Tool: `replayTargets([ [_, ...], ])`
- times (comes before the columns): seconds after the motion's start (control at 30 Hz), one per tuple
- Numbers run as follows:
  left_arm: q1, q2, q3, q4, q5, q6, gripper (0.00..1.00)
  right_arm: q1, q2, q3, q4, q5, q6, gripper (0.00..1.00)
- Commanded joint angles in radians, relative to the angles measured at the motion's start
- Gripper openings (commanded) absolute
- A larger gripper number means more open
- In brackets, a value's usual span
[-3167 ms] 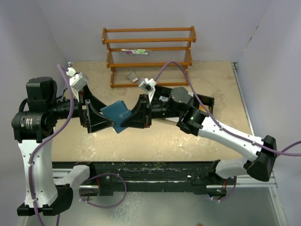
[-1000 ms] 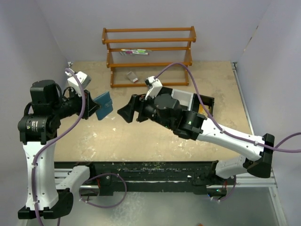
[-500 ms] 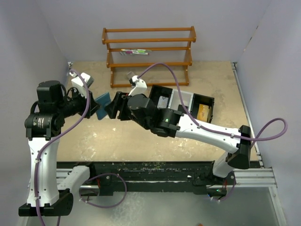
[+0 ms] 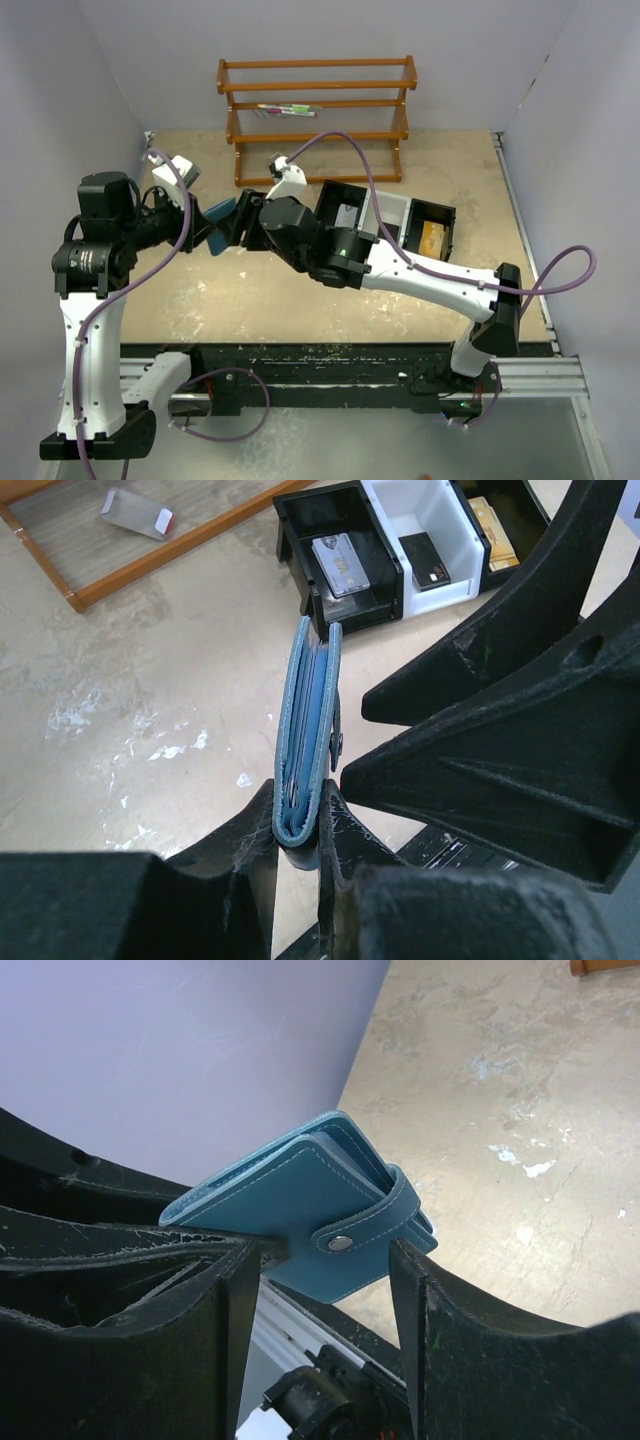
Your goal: Take the credit cards out of the card holder
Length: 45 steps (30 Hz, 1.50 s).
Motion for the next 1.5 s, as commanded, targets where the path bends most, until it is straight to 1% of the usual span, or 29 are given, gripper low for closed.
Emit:
replayTargets([
  [0.0,-0.001,-0.004,0.047,0.005,0.118,0.003,0.0,0.003,0.011,0.043,0.009,0.065,0.032,0.55],
  [0.23,-0.002,-0.002,0.075,0.002,0.144,-0.002,0.0,0.003,0.015,0.014,-0.02,0.077,0.071,0.46],
  [0.33,-0.001,-0.002,0.078,0.002,0.151,-0.003,0.0,0.003,0.02,0.002,-0.053,0.071,0.097,0.42],
  [0.47,-0.001,-0.007,0.076,-0.016,0.182,0.007,0.0,0.003,0.013,-0.012,-0.057,0.084,0.122,0.35],
  [0.6,-0.001,-0.011,0.068,-0.049,0.201,0.045,0.0,0.002,0.014,0.005,-0.063,0.113,0.116,0.29],
  [0.8,-0.001,-0.026,0.069,-0.057,0.17,0.087,0.0,0.003,0.043,0.044,-0.112,0.131,0.115,0.22],
  [0.9,-0.001,-0.033,0.075,-0.051,0.145,0.104,0.0,0.002,0.049,0.043,-0.134,0.141,0.122,0.15],
  [0.93,-0.001,-0.037,0.073,-0.046,0.135,0.109,0.0,0.002,0.049,0.041,-0.138,0.144,0.123,0.11],
  [1.07,-0.001,-0.046,0.068,-0.036,0.098,0.129,0.0,0.002,0.046,0.028,-0.157,0.158,0.118,0.0],
  [1.3,-0.001,-0.062,0.065,-0.027,0.053,0.156,0.0,0.002,-0.007,-0.04,-0.16,0.181,0.118,0.0],
  [1.47,-0.001,-0.068,0.07,-0.039,0.052,0.17,0.0,0.003,-0.057,-0.077,-0.178,0.22,0.079,0.0],
])
